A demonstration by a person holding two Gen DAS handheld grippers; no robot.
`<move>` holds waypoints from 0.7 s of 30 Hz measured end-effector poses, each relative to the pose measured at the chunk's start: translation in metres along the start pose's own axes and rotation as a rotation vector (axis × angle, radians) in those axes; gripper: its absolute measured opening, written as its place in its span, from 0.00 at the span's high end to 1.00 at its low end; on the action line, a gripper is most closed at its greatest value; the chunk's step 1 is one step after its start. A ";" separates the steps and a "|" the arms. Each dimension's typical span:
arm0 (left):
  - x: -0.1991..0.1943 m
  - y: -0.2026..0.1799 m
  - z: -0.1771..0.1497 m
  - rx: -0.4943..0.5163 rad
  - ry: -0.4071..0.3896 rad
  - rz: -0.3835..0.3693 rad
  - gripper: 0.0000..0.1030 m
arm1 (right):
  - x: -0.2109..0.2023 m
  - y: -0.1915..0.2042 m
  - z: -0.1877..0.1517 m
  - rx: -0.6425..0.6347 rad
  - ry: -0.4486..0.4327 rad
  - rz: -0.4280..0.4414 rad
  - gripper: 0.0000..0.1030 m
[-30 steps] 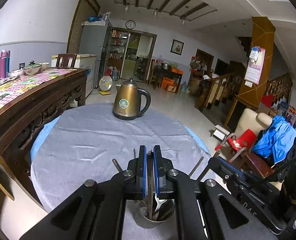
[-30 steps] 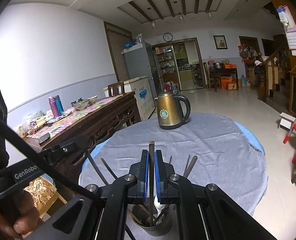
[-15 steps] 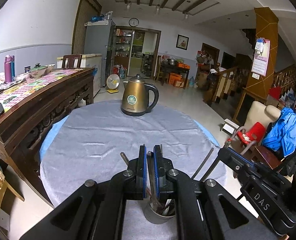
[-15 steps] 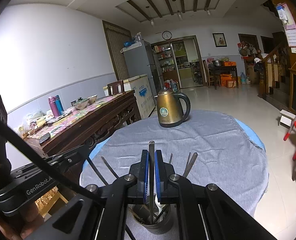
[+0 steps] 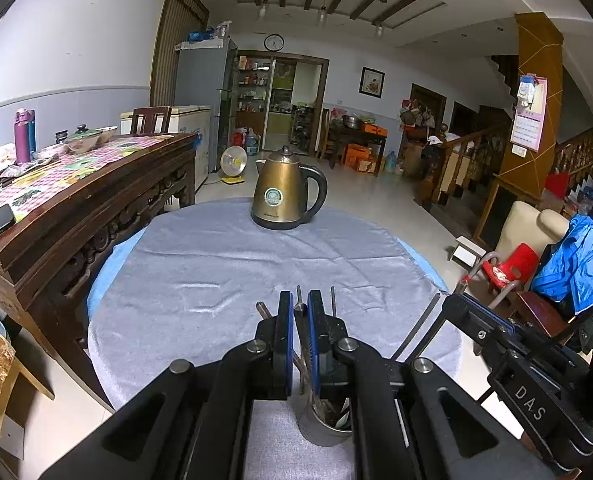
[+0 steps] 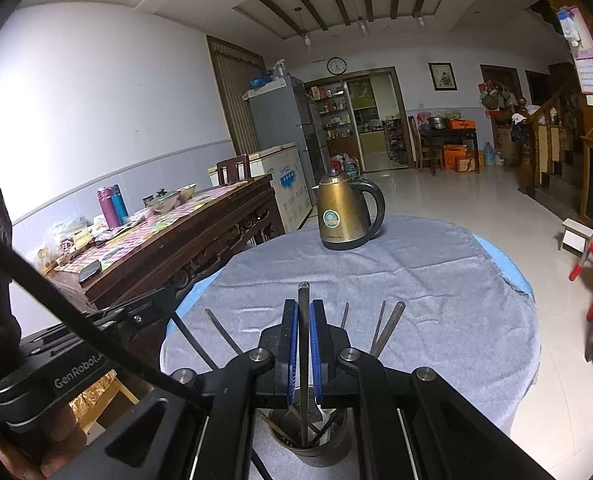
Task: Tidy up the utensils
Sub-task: 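Lower the chopsticks into the dark cup with both tools, then open both tools and withdraw them from the cup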
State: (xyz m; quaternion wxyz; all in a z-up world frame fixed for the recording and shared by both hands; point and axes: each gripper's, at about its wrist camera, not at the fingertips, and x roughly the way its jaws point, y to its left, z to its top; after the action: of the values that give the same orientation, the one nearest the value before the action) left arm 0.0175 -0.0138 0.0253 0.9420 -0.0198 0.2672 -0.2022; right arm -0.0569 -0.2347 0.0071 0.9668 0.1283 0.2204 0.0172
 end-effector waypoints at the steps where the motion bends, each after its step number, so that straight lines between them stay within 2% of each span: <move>1: 0.000 0.001 0.000 0.000 0.000 0.001 0.93 | 0.000 0.000 0.000 -0.001 -0.001 0.000 0.94; 21: 0.004 0.001 -0.006 0.012 0.034 0.034 0.93 | 0.007 0.001 -0.005 0.000 0.031 0.011 0.94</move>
State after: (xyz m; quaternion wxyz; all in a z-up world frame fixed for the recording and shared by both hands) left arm 0.0181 -0.0145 0.0178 0.9406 -0.0060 0.2823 -0.1884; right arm -0.0526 -0.2313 -0.0001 0.9632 0.1292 0.2345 0.0247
